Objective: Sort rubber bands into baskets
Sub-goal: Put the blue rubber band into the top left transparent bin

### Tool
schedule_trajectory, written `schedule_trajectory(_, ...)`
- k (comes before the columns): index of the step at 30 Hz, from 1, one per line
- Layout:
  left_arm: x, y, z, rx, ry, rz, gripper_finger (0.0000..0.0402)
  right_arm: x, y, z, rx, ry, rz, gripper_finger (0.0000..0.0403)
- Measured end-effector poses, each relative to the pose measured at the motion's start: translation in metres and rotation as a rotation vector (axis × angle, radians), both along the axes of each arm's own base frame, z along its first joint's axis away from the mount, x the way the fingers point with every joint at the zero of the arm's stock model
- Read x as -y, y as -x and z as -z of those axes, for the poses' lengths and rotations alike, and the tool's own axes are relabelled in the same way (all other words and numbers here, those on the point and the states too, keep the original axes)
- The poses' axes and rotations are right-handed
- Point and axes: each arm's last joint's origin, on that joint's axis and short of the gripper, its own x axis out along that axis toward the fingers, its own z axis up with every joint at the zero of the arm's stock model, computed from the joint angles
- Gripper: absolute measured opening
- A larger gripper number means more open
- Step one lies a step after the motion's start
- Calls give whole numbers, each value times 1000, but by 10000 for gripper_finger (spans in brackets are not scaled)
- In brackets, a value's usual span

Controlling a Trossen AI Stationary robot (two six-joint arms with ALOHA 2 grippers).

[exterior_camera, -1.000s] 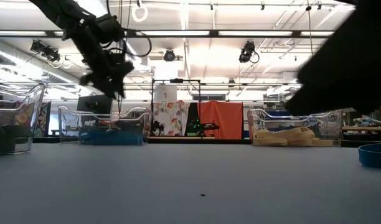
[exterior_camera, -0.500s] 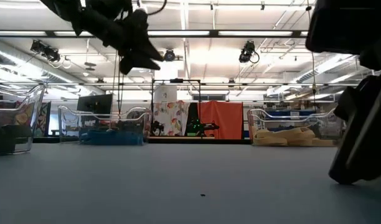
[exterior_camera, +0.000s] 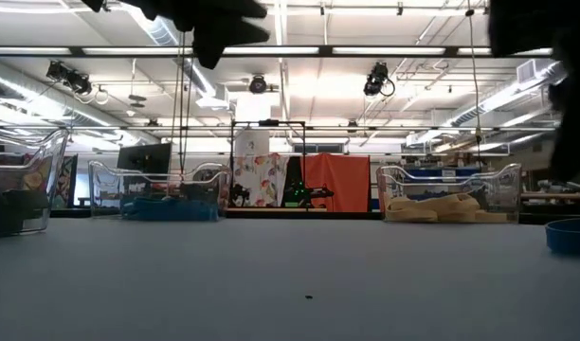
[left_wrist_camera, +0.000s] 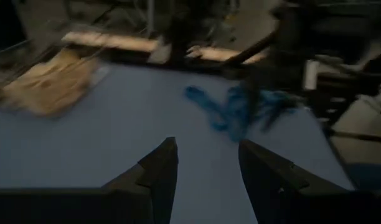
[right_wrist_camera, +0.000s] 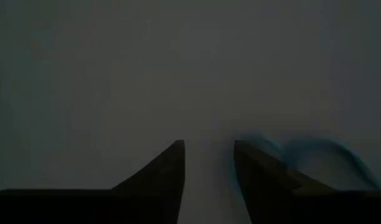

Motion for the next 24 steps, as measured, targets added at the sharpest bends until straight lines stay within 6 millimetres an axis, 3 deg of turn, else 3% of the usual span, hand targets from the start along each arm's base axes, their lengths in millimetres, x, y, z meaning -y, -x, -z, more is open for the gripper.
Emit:
schedule_trajectory(4, 26, -15, 14, 16, -3, 71, 172, 8, 24, -21, -90, 9, 15, 148)
schedule_trajectory(9, 47, -33, 39, 11, -3, 125, 172, 20, 43, -23, -267, 128, -52, 149)
schedule_trajectory(15, 56, -46, 62, -12, -5, 141, 172, 21, 43, -10, -411, 254, -329, 150)
schedule_trajectory(24, 58, -51, 71, -19, -9, 138, 172, 37, 31, 23, -522, 321, -484, 150)
